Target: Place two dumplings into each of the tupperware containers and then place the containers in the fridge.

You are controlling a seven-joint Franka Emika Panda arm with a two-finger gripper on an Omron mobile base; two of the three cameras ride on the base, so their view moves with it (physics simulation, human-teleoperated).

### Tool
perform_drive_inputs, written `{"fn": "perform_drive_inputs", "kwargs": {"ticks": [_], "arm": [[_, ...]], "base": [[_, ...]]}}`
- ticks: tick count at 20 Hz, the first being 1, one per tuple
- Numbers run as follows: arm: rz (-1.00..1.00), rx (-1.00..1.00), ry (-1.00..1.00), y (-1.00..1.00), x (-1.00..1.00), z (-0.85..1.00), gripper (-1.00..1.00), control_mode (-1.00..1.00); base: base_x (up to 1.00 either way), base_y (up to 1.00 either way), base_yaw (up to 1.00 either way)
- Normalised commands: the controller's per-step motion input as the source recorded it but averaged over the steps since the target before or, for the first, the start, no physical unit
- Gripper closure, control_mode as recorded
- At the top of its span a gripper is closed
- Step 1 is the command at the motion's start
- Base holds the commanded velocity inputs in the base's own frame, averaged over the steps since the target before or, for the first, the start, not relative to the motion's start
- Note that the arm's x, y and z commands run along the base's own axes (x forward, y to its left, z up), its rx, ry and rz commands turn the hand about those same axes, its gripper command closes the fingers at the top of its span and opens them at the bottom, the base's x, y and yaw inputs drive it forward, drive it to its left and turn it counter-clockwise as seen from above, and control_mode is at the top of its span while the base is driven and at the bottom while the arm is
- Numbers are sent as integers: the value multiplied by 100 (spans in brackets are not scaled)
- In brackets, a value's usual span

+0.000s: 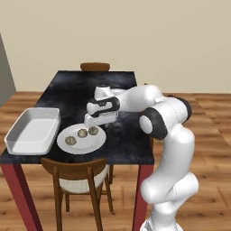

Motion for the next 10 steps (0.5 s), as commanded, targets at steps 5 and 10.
{"fn": "perform_drive_inputs", "kwargs": {"ticks": [5,10], "arm": [[19,0,-2,24,12,-16,-100,-100],[6,0,-1,30,33,-23,-100,-100]], "base": [[0,0,0],[0,0,0]]}}
